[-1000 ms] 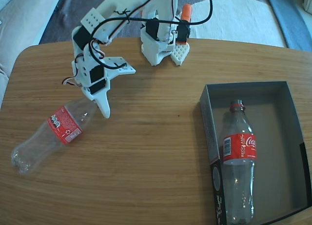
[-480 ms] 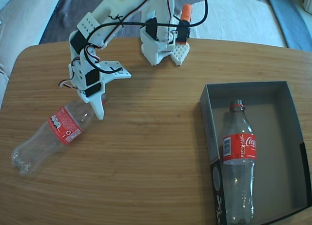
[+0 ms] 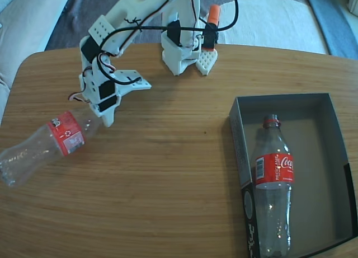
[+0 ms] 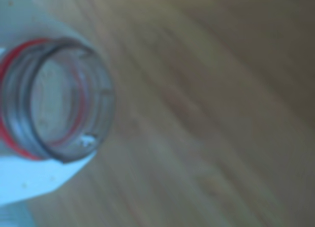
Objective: Grasp the bottles and put them in the box.
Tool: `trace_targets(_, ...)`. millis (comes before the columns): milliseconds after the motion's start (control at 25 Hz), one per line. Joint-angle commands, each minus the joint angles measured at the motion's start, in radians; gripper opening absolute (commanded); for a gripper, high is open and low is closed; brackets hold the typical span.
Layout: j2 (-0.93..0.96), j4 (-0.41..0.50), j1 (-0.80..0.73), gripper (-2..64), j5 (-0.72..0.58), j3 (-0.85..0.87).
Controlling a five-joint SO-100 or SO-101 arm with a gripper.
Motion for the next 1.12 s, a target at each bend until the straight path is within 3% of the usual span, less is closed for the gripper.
trace_targets(0, 0.025, 0.0, -0.002, 1.1, 0.005, -0.051)
trace_targets(280, 0.028, 0.023, -0.048, -0.1, 0.011, -0.14)
trace_targets(520, 0.028, 0.278, -0.152, -0.3, 0.035, -0.333)
trace_targets(840, 0.028, 0.592, -0.325, -0.3, 0.382, -0.535)
trace_targets(1080, 0.028, 0.742, -0.479, -0.3, 0.588, -0.63)
